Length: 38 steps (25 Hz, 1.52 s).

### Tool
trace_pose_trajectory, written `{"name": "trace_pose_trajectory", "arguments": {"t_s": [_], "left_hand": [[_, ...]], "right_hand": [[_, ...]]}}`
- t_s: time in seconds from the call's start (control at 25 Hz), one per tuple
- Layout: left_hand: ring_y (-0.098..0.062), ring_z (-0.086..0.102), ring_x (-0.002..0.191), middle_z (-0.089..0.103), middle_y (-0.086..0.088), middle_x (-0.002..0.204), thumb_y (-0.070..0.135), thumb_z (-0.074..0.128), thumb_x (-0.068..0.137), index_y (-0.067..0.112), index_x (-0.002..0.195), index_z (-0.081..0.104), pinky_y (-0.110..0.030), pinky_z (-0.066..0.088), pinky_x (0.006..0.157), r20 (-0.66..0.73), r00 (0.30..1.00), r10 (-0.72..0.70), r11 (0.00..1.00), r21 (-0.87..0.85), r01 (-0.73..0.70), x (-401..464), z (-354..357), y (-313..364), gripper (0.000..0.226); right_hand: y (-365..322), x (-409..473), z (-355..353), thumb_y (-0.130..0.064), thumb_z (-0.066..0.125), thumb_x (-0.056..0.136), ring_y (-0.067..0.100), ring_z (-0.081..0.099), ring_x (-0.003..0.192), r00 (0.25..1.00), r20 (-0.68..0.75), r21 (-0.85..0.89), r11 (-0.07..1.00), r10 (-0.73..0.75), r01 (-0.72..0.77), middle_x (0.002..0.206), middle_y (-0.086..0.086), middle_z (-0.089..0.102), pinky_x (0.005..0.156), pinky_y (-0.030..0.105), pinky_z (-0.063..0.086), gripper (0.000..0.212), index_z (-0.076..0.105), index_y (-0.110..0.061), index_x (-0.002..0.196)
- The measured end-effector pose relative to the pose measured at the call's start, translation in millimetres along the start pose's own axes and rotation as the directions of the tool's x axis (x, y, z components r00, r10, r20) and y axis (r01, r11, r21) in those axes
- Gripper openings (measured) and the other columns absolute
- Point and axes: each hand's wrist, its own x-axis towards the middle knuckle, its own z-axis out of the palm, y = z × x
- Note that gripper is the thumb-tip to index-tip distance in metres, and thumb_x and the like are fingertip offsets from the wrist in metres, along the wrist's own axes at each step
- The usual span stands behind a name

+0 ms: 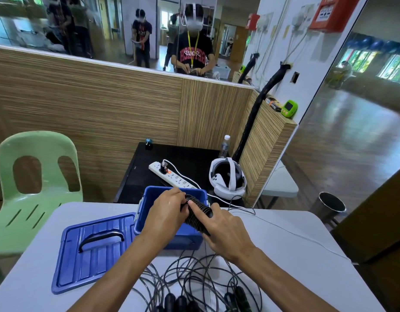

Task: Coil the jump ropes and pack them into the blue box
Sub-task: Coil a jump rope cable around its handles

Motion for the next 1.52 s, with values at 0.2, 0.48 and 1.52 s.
{"name": "trace_pose_trajectory", "arguments": {"t_s": [0.2, 0.48, 1.52], "left_hand": [[-0.012, 0.040, 0.086, 0.044, 0.002, 0.091, 0.012, 0.059, 0.088, 0.008, 0.086, 0.061, -0.026, 0.040, 0.065, 0.073, 0.997, -0.017, 0.994, 0.108, 0.009, 3.2, 5.4, 10.0, 0.006], [-0.012, 0.042, 0.076, 0.045, 0.003, 0.081, 0.007, 0.063, 0.085, 0.016, 0.074, 0.051, -0.020, 0.030, 0.061, 0.005, 1.000, -0.016, 0.999, 0.046, 0.016, 2.3, 13.6, 7.9, 0.019], [-0.006, 0.060, 0.075, 0.061, 0.007, 0.084, 0.008, 0.068, 0.086, 0.014, 0.092, 0.073, -0.010, 0.044, 0.066, 0.028, 0.999, -0.035, 0.987, -0.154, 0.039, -3.0, 12.8, -3.5, 0.010]], "right_hand": [[-3.6, 0.0, 5.7, -0.035, 0.083, 0.068, 0.021, 0.053, 0.056, 1.000, 0.012, -0.010, 1.000, 0.012, -0.012, 0.083, 0.008, 0.053, 0.036, 0.030, 0.036, 0.094, 0.035, -0.028, 0.149], [-3.6, -0.8, 7.1, -0.034, 0.084, 0.068, 0.022, 0.052, 0.056, 1.000, 0.021, -0.014, 1.000, 0.001, -0.001, 0.083, 0.009, 0.053, 0.036, 0.030, 0.037, 0.095, 0.036, -0.026, 0.149], [4.0, -11.5, 12.8, -0.032, 0.083, 0.070, 0.022, 0.052, 0.057, 1.000, -0.004, 0.001, 1.000, 0.019, -0.019, 0.082, 0.008, 0.053, 0.038, 0.029, 0.035, 0.093, 0.035, -0.027, 0.149]]}}
